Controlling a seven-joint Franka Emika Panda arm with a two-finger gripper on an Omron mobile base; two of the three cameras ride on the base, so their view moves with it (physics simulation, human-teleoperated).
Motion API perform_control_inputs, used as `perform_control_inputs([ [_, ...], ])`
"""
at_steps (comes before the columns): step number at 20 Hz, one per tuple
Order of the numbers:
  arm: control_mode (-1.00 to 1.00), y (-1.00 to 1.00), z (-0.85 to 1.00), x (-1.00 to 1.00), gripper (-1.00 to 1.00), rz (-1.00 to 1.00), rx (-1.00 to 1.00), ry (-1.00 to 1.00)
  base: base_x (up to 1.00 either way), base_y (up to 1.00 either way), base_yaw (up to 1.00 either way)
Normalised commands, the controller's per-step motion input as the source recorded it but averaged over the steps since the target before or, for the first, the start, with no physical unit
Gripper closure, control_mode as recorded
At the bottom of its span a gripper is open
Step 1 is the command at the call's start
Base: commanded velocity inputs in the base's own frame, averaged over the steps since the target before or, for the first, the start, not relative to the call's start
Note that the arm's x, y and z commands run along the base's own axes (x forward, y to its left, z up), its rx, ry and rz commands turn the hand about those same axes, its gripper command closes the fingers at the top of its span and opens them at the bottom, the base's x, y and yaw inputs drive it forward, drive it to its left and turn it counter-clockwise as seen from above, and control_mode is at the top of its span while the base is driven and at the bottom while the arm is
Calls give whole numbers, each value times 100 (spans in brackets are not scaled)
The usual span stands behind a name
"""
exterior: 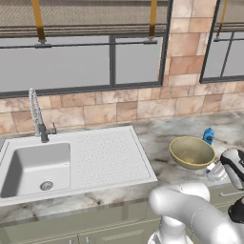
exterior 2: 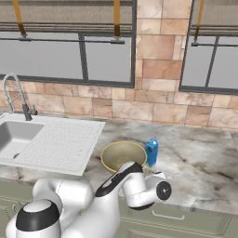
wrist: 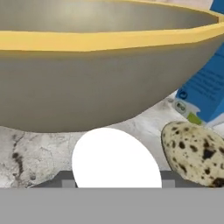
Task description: Gather the eggs and milk located in the vicinity of the sink area and place them right next to the bowl.
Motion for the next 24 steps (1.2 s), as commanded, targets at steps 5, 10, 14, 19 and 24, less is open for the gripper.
perform_control_inputs([
  [5,-100,0,0,32,100,0,6,4,0,0,0],
  [10,-100,0,0,1,-100,0,0,2,0,0,0],
  [14,-100,-4,0,-14,-100,0,0,0,0,0,0],
  [19,-100,0,0,-31,-100,0,0,0,0,0,0],
  [24,-100,0,26,-39,-100,0,0,-1,0,0,0],
])
